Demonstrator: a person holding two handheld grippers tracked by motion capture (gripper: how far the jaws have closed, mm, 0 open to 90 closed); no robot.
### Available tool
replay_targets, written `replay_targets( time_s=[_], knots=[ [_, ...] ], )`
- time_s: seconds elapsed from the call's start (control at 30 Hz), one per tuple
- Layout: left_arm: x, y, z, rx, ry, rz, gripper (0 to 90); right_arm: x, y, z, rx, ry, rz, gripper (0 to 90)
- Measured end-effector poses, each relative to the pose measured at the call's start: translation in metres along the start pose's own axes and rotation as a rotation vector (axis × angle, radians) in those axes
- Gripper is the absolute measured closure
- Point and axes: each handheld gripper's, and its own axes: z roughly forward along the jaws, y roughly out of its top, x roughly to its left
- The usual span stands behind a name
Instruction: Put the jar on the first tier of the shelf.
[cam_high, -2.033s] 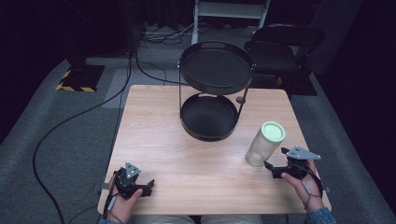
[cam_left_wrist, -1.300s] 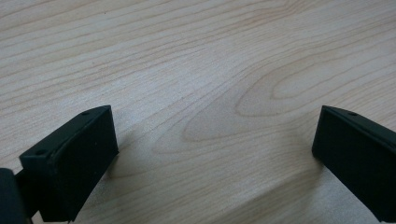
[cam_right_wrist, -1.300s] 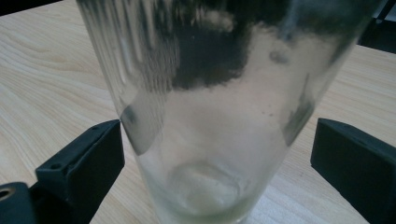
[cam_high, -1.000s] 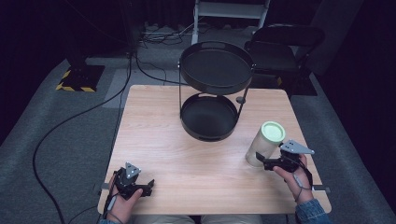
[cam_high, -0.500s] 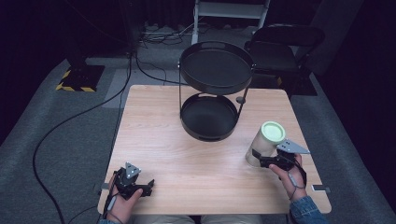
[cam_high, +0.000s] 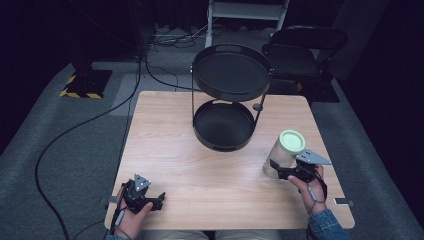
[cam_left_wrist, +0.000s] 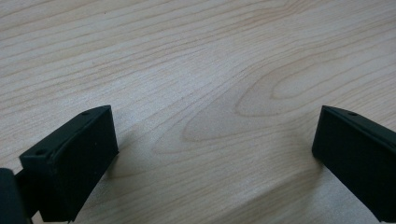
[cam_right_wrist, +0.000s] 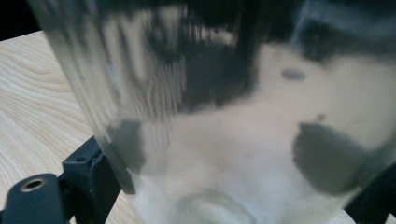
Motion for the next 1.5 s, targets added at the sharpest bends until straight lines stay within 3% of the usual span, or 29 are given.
replay_targets(
  time_s=[0.6, 1.0, 1.5],
  knots=[
    [0.0, 0.0, 0.0, 0.0, 0.0, -0.001, 0.1, 0.004, 0.04, 0.002, -0.024, 0.024, -0.041, 10.9],
    [0.0, 0.0, 0.0, -0.001, -0.001, -0.001, 0.0, 0.007, 0.063, 0.017, -0.021, 0.047, -0.041, 10.9],
    [0.0, 0.0, 0.0, -0.002, 0.0, -0.001, 0.1, 0.015, 0.088, 0.043, -0.016, 0.077, -0.082, 10.9]
  ],
)
